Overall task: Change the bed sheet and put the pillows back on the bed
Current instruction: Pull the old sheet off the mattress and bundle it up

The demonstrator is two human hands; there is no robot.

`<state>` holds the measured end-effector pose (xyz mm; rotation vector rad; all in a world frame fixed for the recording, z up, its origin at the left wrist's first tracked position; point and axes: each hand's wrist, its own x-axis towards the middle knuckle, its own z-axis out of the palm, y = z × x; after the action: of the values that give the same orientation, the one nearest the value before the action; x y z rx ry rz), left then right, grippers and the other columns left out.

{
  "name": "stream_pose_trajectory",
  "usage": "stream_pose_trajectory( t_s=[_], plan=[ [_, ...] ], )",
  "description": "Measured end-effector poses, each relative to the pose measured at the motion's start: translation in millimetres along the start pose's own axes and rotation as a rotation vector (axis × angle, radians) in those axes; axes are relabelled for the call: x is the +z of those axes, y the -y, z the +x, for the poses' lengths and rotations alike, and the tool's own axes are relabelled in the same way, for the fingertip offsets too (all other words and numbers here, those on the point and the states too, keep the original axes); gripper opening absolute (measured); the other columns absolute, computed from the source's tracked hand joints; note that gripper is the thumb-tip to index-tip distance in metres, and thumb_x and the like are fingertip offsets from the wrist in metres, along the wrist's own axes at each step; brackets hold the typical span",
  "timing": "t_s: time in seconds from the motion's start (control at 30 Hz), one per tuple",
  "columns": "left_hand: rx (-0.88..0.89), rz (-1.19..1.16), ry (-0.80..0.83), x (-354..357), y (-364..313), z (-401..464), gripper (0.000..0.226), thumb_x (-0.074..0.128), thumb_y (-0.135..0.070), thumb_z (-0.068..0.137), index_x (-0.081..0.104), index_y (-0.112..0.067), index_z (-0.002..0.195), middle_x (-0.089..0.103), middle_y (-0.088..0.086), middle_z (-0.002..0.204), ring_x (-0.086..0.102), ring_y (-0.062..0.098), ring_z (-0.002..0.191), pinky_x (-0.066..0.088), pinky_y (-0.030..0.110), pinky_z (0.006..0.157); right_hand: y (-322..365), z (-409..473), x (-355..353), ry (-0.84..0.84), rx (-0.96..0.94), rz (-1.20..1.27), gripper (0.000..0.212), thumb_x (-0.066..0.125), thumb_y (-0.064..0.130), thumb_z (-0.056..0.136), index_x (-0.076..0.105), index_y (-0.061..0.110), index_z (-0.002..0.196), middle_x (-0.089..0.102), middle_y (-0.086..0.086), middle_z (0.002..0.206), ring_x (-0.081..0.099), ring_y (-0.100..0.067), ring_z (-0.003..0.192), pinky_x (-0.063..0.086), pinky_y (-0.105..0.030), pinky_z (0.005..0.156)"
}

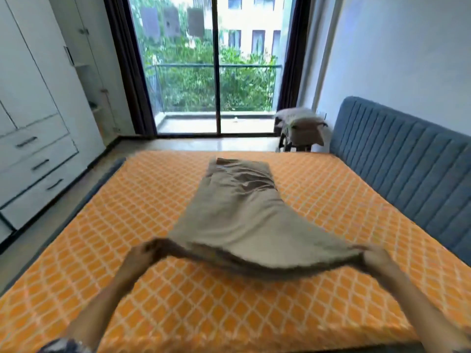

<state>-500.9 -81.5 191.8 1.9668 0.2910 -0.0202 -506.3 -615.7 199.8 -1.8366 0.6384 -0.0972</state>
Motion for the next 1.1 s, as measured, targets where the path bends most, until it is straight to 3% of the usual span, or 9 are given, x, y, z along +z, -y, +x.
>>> stream_pose_trajectory(
  t_s=[0.1,0.2,0.3,0.4,0.53,0.63,0.8,0.9,1.1],
  plan=[
    [-0.126,0.107,0.116,20,33,-44,0.032,0.055,-0.031,0.096,0.071,-0.007,0.083,0.068,0.005,0.069,0.059,0.011,0.061,0.042,0.018,0.051,-61,-22,4,0.137,0.192,-0.127,0.034,0.037,-0.015,0.092,0.069,-0.006,0.086,0.064,-0.032,0.1,0.065,-0.039,0.081,0.058,-0.038,0.062],
    [-0.212,0.243,0.193,29,85,-67,0.039,0.053,-0.033,0.097,0.069,-0.005,0.075,0.066,0.001,0.059,0.058,0.012,0.054,0.038,0.022,0.051,-101,-32,2,0.142,0.252,-0.222,0.035,0.034,-0.019,0.089,0.066,-0.004,0.083,0.063,-0.035,0.098,0.061,-0.033,0.071,0.056,-0.029,0.049],
    [-0.254,0.298,0.253,28,125,-75,0.032,0.057,-0.033,0.095,0.071,-0.01,0.078,0.071,0.002,0.066,0.068,0.027,0.072,0.043,0.027,0.061,-119,-46,0,0.208,0.254,-0.368,0.032,0.045,-0.017,0.085,0.068,0.004,0.077,0.067,-0.023,0.091,0.058,-0.022,0.068,0.052,-0.024,0.06],
    [-0.25,0.378,0.31,27,153,-89,0.039,0.057,-0.045,0.089,0.07,-0.011,0.076,0.071,0.007,0.067,0.063,0.023,0.065,0.042,0.029,0.059,-141,-68,-6,0.232,0.25,-0.393,0.027,0.045,-0.021,0.084,0.068,-0.007,0.088,0.063,-0.015,0.093,0.056,-0.017,0.072,0.051,-0.014,0.054],
    [-0.235,0.394,0.359,17,169,-96,0.063,0.056,-0.063,0.078,0.072,-0.003,0.078,0.071,0.015,0.071,0.066,0.028,0.067,0.045,0.034,0.061,-165,-83,-17,0.245,0.301,-0.4,0.029,0.057,-0.011,0.082,0.075,0.013,0.081,0.071,-0.011,0.096,0.065,-0.026,0.092,0.052,-0.042,0.087],
    [-0.349,0.295,0.382,6,155,-118,0.069,0.053,-0.069,0.069,0.069,-0.003,0.077,0.063,0.0,0.054,0.055,0.008,0.049,0.036,0.023,0.053,-171,-92,-32,0.262,0.515,-0.302,0.026,0.048,-0.018,0.087,0.071,-0.006,0.087,0.067,-0.024,0.095,0.065,-0.033,0.084,0.058,-0.039,0.076],
    [-0.74,0.156,0.676,-5,145,-134,0.029,0.057,-0.025,0.094,0.068,-0.002,0.108,0.07,0.002,0.073,0.066,0.013,0.063,0.049,0.021,0.056,-162,-97,-57,0.518,0.805,-0.392,0.033,0.039,-0.015,0.089,0.072,-0.01,0.092,0.067,-0.029,0.086,0.068,-0.037,0.083,0.06,-0.035,0.067],
    [-0.759,-0.012,0.529,-6,133,-111,0.024,0.057,-0.015,0.094,0.065,0.0,0.111,0.073,0.016,0.099,0.072,0.027,0.079,0.058,0.025,0.06,-127,-77,-47,0.423,0.748,-0.241,0.021,0.045,-0.013,0.091,0.066,-0.017,0.094,0.067,-0.031,0.089,0.069,-0.035,0.077,0.059,-0.031,0.054],
    [-0.58,0.118,0.496,2,70,-10,0.03,0.054,-0.027,0.095,0.066,-0.003,0.109,0.074,0.013,0.082,0.069,0.016,0.064,0.051,0.02,0.054,-57,24,-15,0.358,0.637,-0.077,0.021,0.035,-0.017,0.092,0.053,-0.019,0.103,0.061,-0.032,0.101,0.068,-0.037,0.078,0.058,-0.031,0.049]
  ],
)
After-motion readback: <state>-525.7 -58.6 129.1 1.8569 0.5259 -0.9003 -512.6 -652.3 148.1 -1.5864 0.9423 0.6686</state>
